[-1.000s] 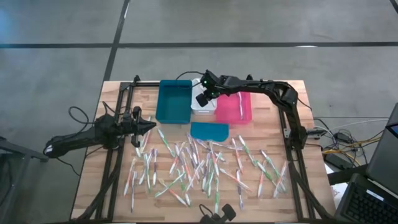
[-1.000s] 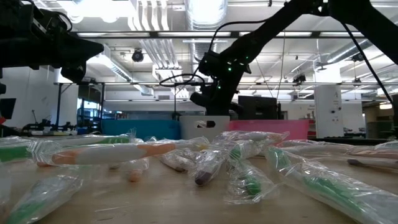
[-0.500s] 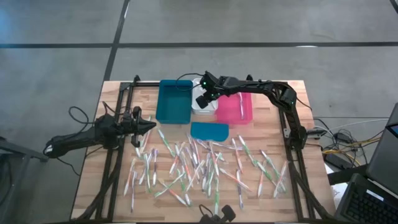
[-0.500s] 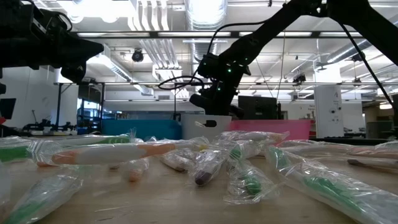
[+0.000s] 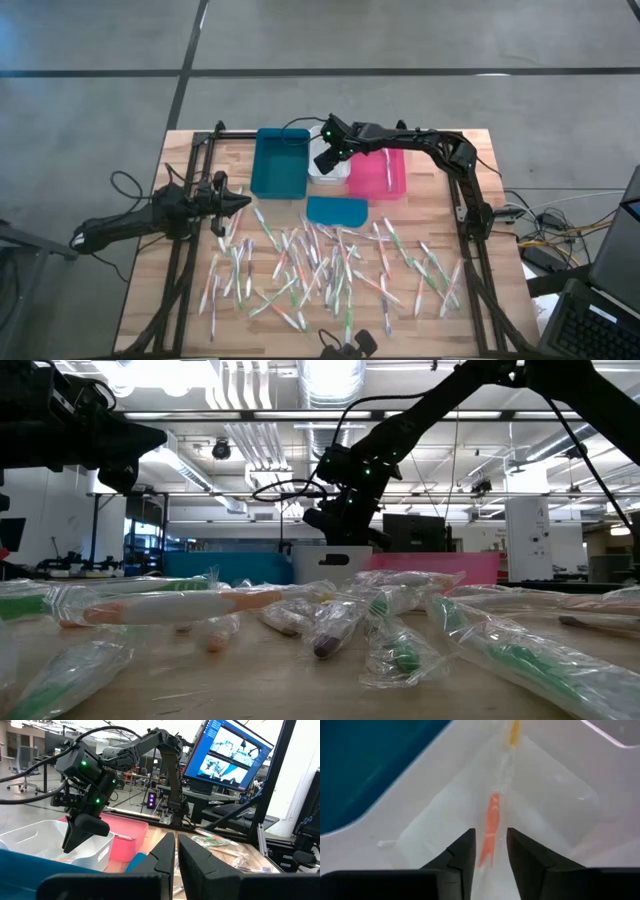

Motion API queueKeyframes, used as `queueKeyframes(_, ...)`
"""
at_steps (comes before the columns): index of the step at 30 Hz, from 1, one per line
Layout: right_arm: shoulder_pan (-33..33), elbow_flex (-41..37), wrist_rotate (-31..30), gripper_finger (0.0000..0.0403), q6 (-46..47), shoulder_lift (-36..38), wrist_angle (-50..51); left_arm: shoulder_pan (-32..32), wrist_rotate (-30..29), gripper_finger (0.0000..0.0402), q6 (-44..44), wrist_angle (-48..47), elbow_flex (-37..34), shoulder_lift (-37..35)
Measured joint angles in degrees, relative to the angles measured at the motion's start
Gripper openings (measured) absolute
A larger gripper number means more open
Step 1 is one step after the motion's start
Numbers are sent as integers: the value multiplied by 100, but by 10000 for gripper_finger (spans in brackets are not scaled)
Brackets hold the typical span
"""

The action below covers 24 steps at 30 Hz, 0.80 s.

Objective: Pick & Place Toothbrushes
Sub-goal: Put the green toothbrush into the blue bin

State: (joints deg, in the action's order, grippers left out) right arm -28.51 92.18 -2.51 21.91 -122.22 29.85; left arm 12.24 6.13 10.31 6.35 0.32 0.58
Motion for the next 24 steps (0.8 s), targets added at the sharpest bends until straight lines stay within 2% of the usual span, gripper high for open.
queueKeyframes(7,1,220,106,143,2,175,159,-1,0,26,0,-1,0,0)
queueKeyframes(14,49,617,126,152,-54,290,484,-1,0,26,0,0,0,0)
queueKeyframes(18,86,809,151,144,-180,387,645,1,1,26,0,-1,0,0)
queueKeyframes(24,188,831,151,109,-302,777,693,-1,0,26,0,0,0,0)
